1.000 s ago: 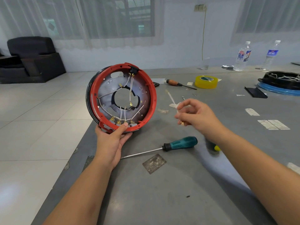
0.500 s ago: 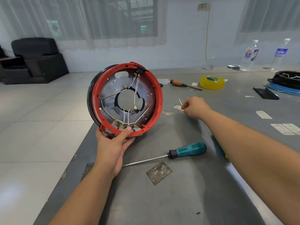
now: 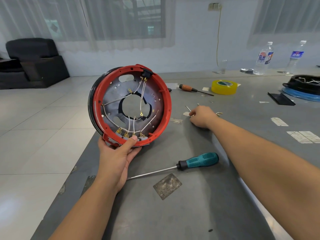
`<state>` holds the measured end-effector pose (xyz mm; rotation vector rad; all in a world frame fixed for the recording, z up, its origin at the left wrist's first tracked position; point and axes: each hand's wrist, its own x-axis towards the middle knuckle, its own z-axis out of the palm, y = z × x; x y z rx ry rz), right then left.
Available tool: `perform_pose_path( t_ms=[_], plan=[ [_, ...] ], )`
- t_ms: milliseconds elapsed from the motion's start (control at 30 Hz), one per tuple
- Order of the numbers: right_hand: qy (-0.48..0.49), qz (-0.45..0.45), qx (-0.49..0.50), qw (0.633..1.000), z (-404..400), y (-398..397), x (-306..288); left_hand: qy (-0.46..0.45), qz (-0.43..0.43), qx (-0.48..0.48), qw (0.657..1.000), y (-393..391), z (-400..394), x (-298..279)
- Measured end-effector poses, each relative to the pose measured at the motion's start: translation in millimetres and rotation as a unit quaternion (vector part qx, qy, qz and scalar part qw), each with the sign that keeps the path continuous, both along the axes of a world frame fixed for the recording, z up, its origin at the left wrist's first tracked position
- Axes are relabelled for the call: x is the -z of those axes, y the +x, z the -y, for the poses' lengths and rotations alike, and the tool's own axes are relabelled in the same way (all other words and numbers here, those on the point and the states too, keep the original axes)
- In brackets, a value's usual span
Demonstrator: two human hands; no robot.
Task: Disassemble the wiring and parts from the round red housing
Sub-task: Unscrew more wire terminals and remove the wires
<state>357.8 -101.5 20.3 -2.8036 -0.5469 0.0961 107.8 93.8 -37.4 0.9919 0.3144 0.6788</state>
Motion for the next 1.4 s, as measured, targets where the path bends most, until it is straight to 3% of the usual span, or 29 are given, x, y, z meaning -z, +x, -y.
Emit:
perform_pose_path(
  t_ms=[133, 300, 500, 600, 700, 833, 1200, 1300, 1400],
  plan=[
    [0.045, 0.001, 0.002, 0.999, 8.6, -14.5, -3.5, -0.002, -0.002, -0.001, 1.0, -0.7, 0.9, -2.0],
    [0.236, 0.019, -0.062, 0.97, 2.9, -70.5, 2.2, -0.009, -0.01, -0.012, 1.0, -2.2, 4.0, -5.7],
    [0.475, -0.201, -0.07, 0.854, -17.9, -124.6, 2.8, -0.029, -0.001, 0.027, 0.999, -8.8, 7.9, -13.3],
    [0.515, -0.22, -0.071, 0.825, -25.0, -137.9, 3.6, -0.021, -0.006, 0.05, 0.999, -12.1, 11.3, -16.0],
    [0.509, -0.158, -0.053, 0.845, -26.6, -143.4, 9.4, -0.011, -0.012, 0.062, 0.998, -13.6, 13.1, -17.2],
    [0.524, -0.112, -0.044, 0.843, -20.6, -143.4, 15.2, -0.024, -0.02, 0.082, 0.996, -13.8, 12.6, -18.6],
    [0.509, -0.074, -0.033, 0.857, -2.2, -138.7, 10.2, -0.015, -0.025, 0.103, 0.994, -13.9, 8.9, -17.5],
    [0.458, -0.066, -0.04, 0.885, 1.0, -138.6, 9.9, -0.02, -0.023, 0.093, 0.995, -14.2, 10.9, -18.6],
    [0.344, -0.049, -0.073, 0.935, 10.0, -138.5, 4.9, -0.032, -0.027, 0.08, 0.996, -12.3, 10.0, -16.7]
  ],
)
